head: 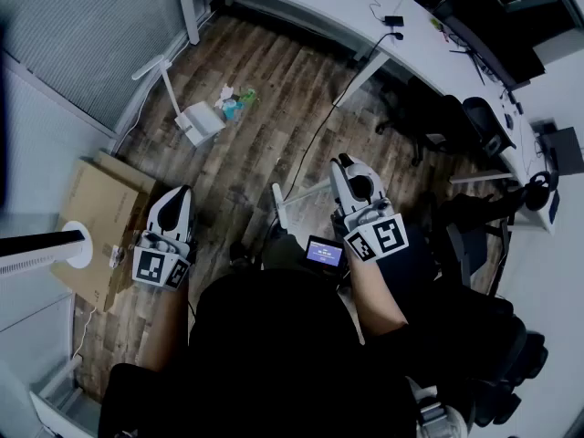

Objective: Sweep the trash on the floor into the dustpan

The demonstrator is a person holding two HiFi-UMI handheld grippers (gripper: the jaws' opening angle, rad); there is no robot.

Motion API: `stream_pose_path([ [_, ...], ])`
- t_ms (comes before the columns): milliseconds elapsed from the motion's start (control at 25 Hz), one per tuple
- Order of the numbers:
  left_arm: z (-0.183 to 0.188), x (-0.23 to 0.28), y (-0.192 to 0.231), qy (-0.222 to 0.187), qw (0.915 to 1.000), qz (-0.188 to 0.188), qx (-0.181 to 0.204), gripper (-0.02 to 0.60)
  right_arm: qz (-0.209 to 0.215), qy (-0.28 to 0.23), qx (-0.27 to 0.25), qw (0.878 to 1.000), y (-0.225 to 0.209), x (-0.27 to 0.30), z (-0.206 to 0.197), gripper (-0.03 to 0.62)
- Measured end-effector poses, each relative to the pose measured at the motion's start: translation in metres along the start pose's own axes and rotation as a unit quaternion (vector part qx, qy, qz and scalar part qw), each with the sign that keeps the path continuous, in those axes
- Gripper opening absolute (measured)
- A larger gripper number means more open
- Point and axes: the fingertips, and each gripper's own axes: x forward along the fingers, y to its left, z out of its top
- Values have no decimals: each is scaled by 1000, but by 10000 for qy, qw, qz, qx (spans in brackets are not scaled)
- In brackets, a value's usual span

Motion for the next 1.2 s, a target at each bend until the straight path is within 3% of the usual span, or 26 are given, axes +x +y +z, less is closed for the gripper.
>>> stream_pose_path([
  [120,-3,-10,-1,108,9998,138,72,-6,86,-64,59,9999,3,-10,3,72],
  [320,20,-11,-24,-226,9997,77,78,-6,356,-182,156,9991,13,-23,11,71],
  [480,12,-7,-33,17,9993,192,320,-6,577,-324,144,9977,17,-25,17,71],
  [680,12,0,-54,31,9988,277,395,-6,799,-329,81,9962,20,-33,15,72],
  [1200,8,0,-84,201,9971,351,640,-6,586,-370,96,9976,-19,-57,20,74],
])
